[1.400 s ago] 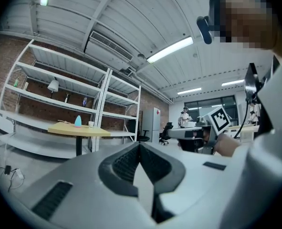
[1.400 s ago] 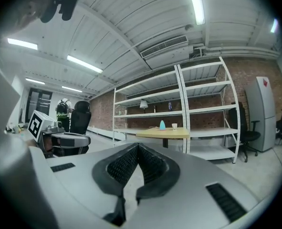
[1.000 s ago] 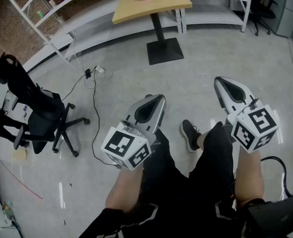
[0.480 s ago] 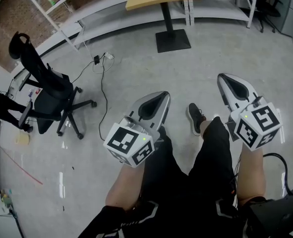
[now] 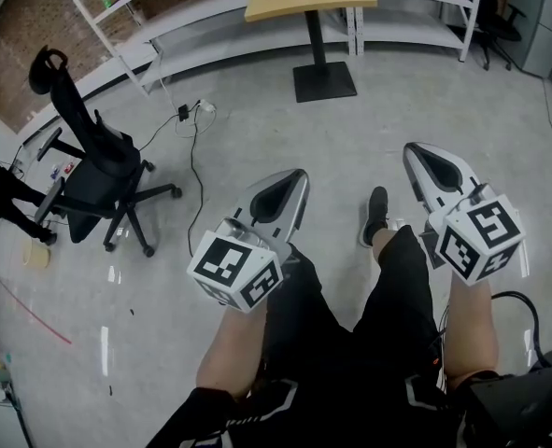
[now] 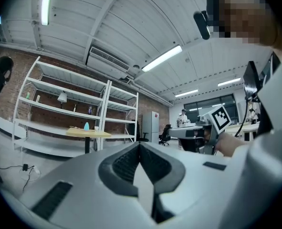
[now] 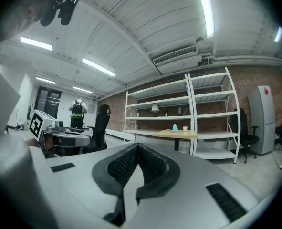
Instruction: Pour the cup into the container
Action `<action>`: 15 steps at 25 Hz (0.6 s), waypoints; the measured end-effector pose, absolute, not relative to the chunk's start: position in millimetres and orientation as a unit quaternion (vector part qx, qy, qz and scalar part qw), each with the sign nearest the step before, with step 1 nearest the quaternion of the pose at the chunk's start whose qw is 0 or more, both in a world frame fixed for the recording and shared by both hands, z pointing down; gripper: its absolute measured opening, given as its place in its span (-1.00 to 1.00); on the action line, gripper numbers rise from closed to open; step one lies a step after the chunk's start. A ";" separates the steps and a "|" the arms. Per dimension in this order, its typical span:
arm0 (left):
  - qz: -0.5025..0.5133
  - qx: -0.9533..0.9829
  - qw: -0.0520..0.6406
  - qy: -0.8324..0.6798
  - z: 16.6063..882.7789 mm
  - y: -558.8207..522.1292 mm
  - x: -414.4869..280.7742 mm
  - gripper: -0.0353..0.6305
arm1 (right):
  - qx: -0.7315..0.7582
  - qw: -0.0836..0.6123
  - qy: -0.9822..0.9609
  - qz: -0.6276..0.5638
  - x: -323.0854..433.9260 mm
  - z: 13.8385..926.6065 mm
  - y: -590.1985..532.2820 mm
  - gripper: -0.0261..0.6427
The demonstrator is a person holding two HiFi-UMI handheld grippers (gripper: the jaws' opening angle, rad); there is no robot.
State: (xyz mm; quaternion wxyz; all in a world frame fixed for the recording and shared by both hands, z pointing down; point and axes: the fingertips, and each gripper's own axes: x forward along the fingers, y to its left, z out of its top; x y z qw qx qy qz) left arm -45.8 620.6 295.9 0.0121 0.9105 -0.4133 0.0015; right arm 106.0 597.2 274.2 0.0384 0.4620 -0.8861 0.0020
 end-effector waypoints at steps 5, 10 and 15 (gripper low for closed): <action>-0.003 0.909 0.007 -0.417 290.3 631.2 -49.1 -0.89 | 0.465 0.038 -0.884 0.001 107.2 273.0 611.8 -0.92; -0.003 0.908 0.011 -0.418 294.0 634.7 -46.4 -0.89 | 0.465 0.040 -0.884 0.003 110.6 274.8 616.1 -0.92; 0.001 0.908 0.007 -0.419 291.0 630.6 -40.9 -0.89 | 0.477 0.039 -0.878 -0.001 122.3 273.2 611.3 -0.92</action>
